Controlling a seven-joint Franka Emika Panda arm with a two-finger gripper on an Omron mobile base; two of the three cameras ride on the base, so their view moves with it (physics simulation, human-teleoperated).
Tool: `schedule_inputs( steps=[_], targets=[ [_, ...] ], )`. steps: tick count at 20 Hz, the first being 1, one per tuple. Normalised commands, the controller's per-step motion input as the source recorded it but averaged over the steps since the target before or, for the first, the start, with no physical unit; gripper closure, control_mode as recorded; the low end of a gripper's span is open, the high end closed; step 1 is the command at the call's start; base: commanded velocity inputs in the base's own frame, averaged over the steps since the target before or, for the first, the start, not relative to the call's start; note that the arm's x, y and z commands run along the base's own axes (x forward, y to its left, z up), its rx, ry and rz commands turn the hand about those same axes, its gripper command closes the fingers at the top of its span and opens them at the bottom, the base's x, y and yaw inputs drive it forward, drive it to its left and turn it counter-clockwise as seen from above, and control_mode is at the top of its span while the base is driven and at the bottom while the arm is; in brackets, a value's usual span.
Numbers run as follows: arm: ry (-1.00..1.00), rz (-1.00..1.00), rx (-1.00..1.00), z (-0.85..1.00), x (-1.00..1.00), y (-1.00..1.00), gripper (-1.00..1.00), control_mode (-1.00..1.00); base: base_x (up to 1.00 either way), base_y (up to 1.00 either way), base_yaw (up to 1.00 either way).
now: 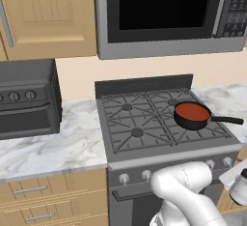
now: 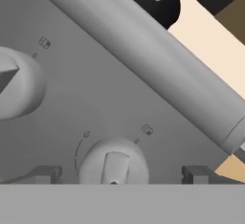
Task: Wait until the marinara sauce is simmered to a deep red color and then turn off the stove.
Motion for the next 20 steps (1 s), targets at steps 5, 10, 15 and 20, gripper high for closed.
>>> schedule_inputs(
  steps=[5,10,15,20],
  targets=[
    [0.0,0.01,0.0,0.0,0.0,0.0,-1.0,-1.0,0.0,0.0,0.0],
    [0.0,0.0,0.0,0.0,0.0,0.0,-1.0,-1.0,0.0,0.0,0.0],
    [0.0,0.0,0.0,0.0,0.01,0.04,-1.0,-1.0,0.0,0.0,0.0],
    [0.0,0.0,0.0,0.0,0.06,0.02,-1.0,-1.0,0.0,0.0,0.0]
  ],
)
